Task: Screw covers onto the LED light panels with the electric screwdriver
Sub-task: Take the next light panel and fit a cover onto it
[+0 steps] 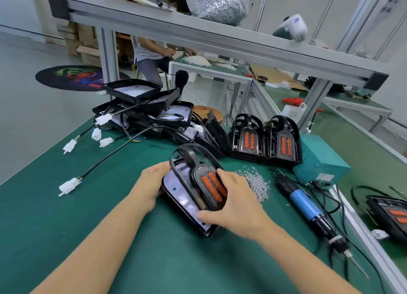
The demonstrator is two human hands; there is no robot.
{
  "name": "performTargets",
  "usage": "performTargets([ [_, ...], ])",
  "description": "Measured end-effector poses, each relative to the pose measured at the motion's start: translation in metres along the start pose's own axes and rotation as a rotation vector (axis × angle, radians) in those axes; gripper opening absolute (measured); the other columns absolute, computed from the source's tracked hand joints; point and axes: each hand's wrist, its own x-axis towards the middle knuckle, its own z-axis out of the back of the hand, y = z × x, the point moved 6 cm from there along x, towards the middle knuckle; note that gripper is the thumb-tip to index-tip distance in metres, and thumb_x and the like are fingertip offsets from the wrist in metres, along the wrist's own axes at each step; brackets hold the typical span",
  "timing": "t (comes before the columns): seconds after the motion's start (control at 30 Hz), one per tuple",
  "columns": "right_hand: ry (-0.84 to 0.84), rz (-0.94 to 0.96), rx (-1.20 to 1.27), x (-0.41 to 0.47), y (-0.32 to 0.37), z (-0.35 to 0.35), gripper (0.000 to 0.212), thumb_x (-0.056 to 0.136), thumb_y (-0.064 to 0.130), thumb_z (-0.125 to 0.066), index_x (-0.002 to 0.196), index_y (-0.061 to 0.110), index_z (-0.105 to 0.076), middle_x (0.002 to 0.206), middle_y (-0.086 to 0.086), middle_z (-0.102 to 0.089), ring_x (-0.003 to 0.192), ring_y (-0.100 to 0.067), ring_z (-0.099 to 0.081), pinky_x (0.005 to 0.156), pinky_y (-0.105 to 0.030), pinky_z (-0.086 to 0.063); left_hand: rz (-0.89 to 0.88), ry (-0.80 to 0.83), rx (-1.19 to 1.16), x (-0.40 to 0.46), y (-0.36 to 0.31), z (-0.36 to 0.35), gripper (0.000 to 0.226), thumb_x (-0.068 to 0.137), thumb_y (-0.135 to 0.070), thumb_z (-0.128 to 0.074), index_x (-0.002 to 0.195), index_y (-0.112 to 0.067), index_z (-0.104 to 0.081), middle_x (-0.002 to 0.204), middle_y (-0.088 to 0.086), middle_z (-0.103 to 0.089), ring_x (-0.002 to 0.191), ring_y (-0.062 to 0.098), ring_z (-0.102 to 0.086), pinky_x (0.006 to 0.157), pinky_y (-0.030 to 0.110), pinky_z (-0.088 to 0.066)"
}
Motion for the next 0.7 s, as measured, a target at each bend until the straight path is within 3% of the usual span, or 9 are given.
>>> performTargets([
  [0.23,0.068,-0.018,-0.116,-0.007,0.005,-0.016,0.117,0.061,0.071,-0.072,0.152,0.017,-0.022,0.142,0.005,-0.033,0.126,-0.016,-0.028,0.107,-0.026,-0.026,0.121,-0.033,-0.073,0.010,0.005,-0.002,0.032,0.098,-0.030,-0.049,0.111,-0.006,-0.064,0.106,0.018,-0.066,0.087,0.027,-0.061,0.082,0.037,-0.050],
  [0.37,0.096,-0.034,-0.138,-0.004,0.008,-0.017,0.109,0.059,0.070,-0.076,0.144,0.018,-0.032,0.134,0.003,-0.038,0.120,-0.018,-0.032,0.104,-0.029,-0.031,0.134,0.008,-0.083,0.012,0.006,-0.002,0.040,0.099,-0.040,-0.043,0.102,-0.008,-0.067,0.107,0.014,-0.068,0.098,0.029,-0.063,0.094,0.043,-0.047],
  [0.43,0.114,-0.043,-0.151,-0.005,0.009,-0.017,0.106,0.059,0.071,-0.076,0.142,0.018,-0.034,0.132,0.003,-0.038,0.118,-0.018,-0.032,0.103,-0.030,-0.032,0.127,0.017,-0.060,0.013,0.005,-0.002,0.040,0.096,-0.041,-0.049,0.109,-0.007,-0.067,0.108,0.014,-0.070,0.102,0.030,-0.064,0.098,0.045,-0.047],
  [0.57,0.145,-0.067,-0.196,-0.004,0.010,-0.015,0.104,0.062,0.071,-0.074,0.142,0.018,-0.033,0.132,0.001,-0.038,0.120,-0.020,-0.033,0.102,-0.033,-0.034,0.125,0.024,-0.056,0.012,0.005,-0.003,0.038,0.093,-0.036,-0.056,0.112,-0.005,-0.067,0.106,0.015,-0.070,0.093,0.028,-0.066,0.090,0.041,-0.050],
  [0.7,0.170,-0.084,-0.216,-0.002,0.014,-0.016,0.095,0.062,0.072,-0.074,0.134,0.019,-0.040,0.129,0.000,-0.040,0.118,-0.020,-0.034,0.100,-0.034,-0.037,0.006,-0.106,0.033,0.013,0.000,-0.001,0.017,0.091,-0.020,-0.061,0.099,-0.008,-0.070,0.103,0.015,-0.070,0.080,0.021,-0.065,0.077,0.031,-0.051],
])
